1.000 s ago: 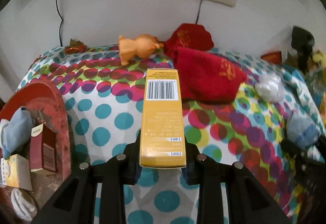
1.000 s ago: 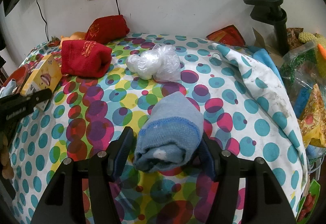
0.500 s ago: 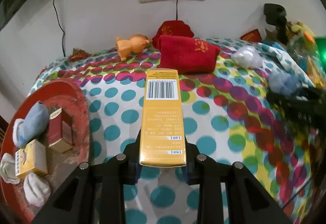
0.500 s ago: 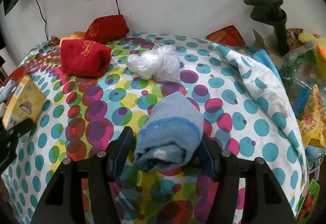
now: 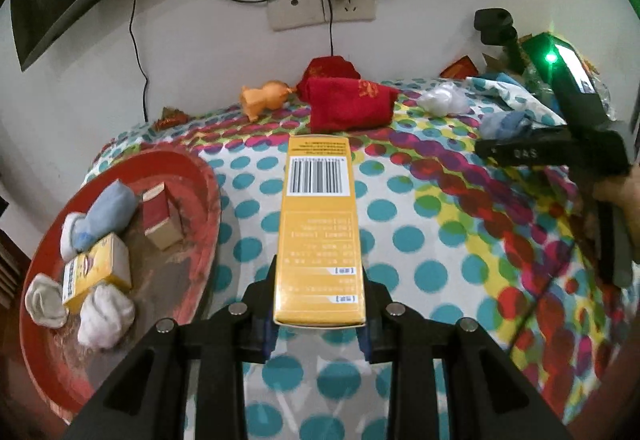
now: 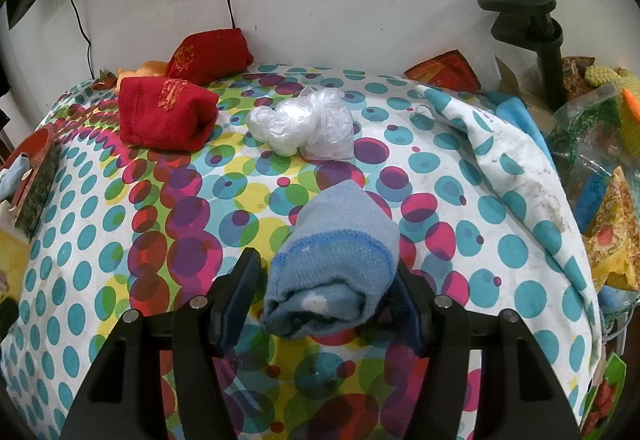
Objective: Organize objects
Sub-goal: 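Carry the yellow box with the left gripper over the red tray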
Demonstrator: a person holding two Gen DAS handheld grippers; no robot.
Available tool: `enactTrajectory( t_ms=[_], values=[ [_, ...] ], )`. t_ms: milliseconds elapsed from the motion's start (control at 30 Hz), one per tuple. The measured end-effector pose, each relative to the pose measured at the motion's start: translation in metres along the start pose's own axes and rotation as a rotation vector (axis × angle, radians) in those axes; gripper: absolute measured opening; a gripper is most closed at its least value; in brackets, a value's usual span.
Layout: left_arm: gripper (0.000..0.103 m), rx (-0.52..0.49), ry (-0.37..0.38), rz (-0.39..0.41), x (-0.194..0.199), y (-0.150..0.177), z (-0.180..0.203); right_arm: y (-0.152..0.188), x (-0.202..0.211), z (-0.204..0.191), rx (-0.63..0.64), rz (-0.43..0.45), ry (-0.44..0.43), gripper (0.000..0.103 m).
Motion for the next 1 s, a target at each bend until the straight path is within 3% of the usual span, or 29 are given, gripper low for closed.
enactTrajectory(
  t_ms=[333,667,1000],
  values=[
    [0.03,0.027,0.004,0.046,0.03,0.0,-0.017,0.0,0.0,0.0,0.0,0.0,0.0,0.06],
    [0.03,0.137,-0.03,0.065,0.049,-0.008,-0.073,0.0,0.0,0.0,0.001,0.0,0.001,0.06],
    [0.03,0.197,-0.146,0.054,0.052,-0.014,-0.146,0.0,0.0,0.0,0.002,0.0,0.001,0.06]
  ],
)
Point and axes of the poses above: each gripper's, at about its wrist camera, not at the fingertips, and x roughly against the way its jaws point, z to its right, y to its underside, the point moved 10 cm from there along -x, roughly the way its jaws point, and after that the axes turned 9 degrees about x, right-handed, at the moved point
